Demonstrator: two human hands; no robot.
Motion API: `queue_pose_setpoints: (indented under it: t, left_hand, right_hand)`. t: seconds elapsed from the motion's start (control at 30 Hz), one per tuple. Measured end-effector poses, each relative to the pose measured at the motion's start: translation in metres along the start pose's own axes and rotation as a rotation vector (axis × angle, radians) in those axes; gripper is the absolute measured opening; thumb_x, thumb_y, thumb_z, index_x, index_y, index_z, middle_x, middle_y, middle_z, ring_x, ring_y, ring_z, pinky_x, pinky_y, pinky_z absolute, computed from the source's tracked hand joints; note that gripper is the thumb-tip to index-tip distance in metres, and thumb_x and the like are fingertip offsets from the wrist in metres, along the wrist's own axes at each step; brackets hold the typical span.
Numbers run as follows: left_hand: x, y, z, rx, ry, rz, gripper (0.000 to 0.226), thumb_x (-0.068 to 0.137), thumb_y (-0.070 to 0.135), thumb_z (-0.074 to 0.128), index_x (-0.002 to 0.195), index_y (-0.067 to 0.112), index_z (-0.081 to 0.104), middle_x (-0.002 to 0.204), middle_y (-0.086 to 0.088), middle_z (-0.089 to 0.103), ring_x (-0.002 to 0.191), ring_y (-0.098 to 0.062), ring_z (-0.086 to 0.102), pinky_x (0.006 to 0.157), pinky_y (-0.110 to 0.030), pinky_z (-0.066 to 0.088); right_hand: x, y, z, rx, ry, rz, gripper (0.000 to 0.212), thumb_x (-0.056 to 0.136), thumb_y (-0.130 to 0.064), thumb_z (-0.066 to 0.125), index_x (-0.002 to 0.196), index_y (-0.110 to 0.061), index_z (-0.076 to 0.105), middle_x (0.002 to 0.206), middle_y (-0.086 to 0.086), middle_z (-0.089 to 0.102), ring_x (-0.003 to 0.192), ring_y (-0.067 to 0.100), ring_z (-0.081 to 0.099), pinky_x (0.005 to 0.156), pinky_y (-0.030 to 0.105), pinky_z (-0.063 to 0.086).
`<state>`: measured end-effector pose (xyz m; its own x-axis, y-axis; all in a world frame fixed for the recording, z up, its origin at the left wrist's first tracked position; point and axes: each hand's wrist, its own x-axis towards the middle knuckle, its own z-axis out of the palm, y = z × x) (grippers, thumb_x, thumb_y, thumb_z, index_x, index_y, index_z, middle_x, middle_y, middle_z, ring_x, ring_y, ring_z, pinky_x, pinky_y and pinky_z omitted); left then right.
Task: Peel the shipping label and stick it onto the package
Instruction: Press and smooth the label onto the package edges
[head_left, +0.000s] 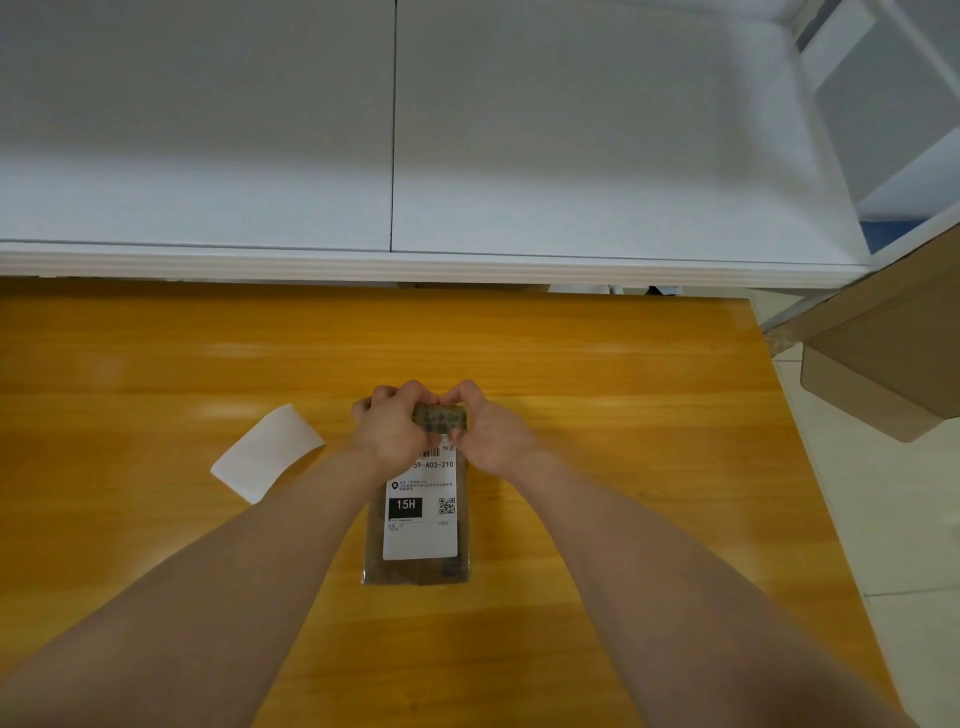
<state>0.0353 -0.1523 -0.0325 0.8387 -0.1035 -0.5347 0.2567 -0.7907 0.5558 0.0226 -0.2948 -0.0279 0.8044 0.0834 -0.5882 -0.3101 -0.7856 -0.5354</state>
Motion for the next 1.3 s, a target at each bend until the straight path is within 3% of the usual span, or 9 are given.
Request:
queue_pose_setpoints:
  t: [0.2, 0.3, 0.4, 0.53, 0.77, 0.93, 1.1, 1.2, 1.3]
  left_hand:
    - [0.004, -0.003, 0.003, -0.051, 0.022, -0.002, 0.037, 0.091, 0.019, 0.063, 0.126, 0.027, 0.055, 0.132, -0.009, 0.043, 0.132, -0.035, 0.025, 0.098, -0.030, 0.024]
    - [0.006, -0.003, 0.002, -0.067, 0.014, 0.005, 0.037, 0.091, 0.019, 0.064, 0.127, 0.027, 0.057, 0.133, -0.009, 0.044, 0.131, -0.034, 0.027, 0.098, -0.030, 0.024]
    - [0.007, -0.011, -0.005, -0.093, -0.041, 0.010, 0.040, 0.090, 0.018, 0.065, 0.127, 0.031, 0.058, 0.129, -0.007, 0.045, 0.128, -0.035, 0.033, 0.107, -0.040, 0.034]
    - [0.007, -0.024, -0.012, -0.157, -0.128, 0.022, 0.052, 0.084, 0.013, 0.068, 0.129, 0.038, 0.058, 0.126, -0.005, 0.046, 0.125, -0.035, 0.041, 0.103, -0.053, 0.043]
    - [0.003, -0.026, -0.010, -0.319, -0.070, 0.028, 0.051, 0.089, -0.010, 0.052, 0.129, 0.020, 0.064, 0.131, -0.008, 0.053, 0.117, -0.032, 0.056, 0.097, -0.045, 0.051]
    - [0.000, -0.029, -0.010, -0.230, -0.097, 0.063, 0.043, 0.094, 0.013, 0.057, 0.131, 0.033, 0.059, 0.133, -0.005, 0.049, 0.124, -0.033, 0.048, 0.102, -0.050, 0.046]
    - [-0.008, -0.028, -0.009, -0.029, -0.062, 0.064, 0.069, 0.075, 0.027, 0.081, 0.137, 0.036, 0.051, 0.130, -0.006, 0.046, 0.127, -0.032, 0.035, 0.105, -0.044, 0.038]
    - [-0.009, -0.027, -0.006, -0.024, 0.014, 0.051, 0.069, 0.075, 0.032, 0.081, 0.137, 0.035, 0.050, 0.129, -0.008, 0.050, 0.125, -0.034, 0.041, 0.103, -0.044, 0.042]
    - [-0.011, -0.028, -0.005, -0.039, 0.128, -0.020, 0.070, 0.076, 0.039, 0.079, 0.138, 0.032, 0.048, 0.128, -0.010, 0.052, 0.121, -0.036, 0.047, 0.102, -0.042, 0.042]
  right_hand:
    - [-0.002, -0.002, 0.007, 0.018, 0.053, 0.013, 0.030, 0.097, -0.015, 0.045, 0.121, -0.032, 0.042, 0.093, 0.010, 0.065, 0.084, 0.031, 0.063, 0.068, 0.039, 0.050]
    - [-0.006, 0.000, 0.009, 0.037, 0.065, -0.014, 0.029, 0.099, -0.018, 0.044, 0.123, -0.034, 0.040, 0.084, 0.006, 0.062, 0.071, 0.025, 0.060, 0.058, 0.037, 0.047]
    - [-0.009, 0.002, 0.010, 0.029, 0.075, -0.031, 0.030, 0.101, -0.020, 0.044, 0.127, -0.035, 0.040, 0.085, 0.005, 0.062, 0.068, 0.021, 0.057, 0.055, 0.032, 0.045]
    - [-0.012, 0.000, 0.008, 0.035, 0.046, -0.037, 0.032, 0.101, -0.028, 0.047, 0.130, -0.037, 0.037, 0.089, 0.003, 0.064, 0.068, 0.018, 0.059, 0.056, 0.031, 0.047]
    - [-0.014, -0.005, 0.011, -0.025, 0.060, -0.033, 0.036, 0.101, -0.027, 0.050, 0.132, -0.036, 0.036, 0.090, 0.002, 0.062, 0.071, 0.017, 0.060, 0.055, 0.030, 0.050]
    - [-0.016, -0.001, 0.014, 0.002, 0.096, -0.020, 0.035, 0.105, -0.026, 0.039, 0.139, -0.032, 0.033, 0.087, 0.005, 0.064, 0.067, 0.019, 0.057, 0.058, 0.031, 0.047]
    - [-0.022, 0.005, 0.020, 0.157, 0.094, 0.080, 0.051, 0.101, -0.040, 0.045, 0.146, -0.025, 0.025, 0.094, 0.007, 0.062, 0.078, 0.023, 0.059, 0.062, 0.031, 0.043]
    - [-0.026, 0.007, 0.019, 0.150, 0.062, 0.089, 0.055, 0.100, -0.044, 0.048, 0.145, -0.019, 0.030, 0.104, 0.007, 0.063, 0.085, 0.023, 0.059, 0.060, 0.030, 0.043]
    - [-0.025, 0.010, 0.017, 0.167, 0.058, 0.088, 0.064, 0.094, -0.046, 0.058, 0.146, -0.021, 0.031, 0.126, 0.010, 0.060, 0.098, 0.024, 0.062, 0.074, 0.031, 0.048]
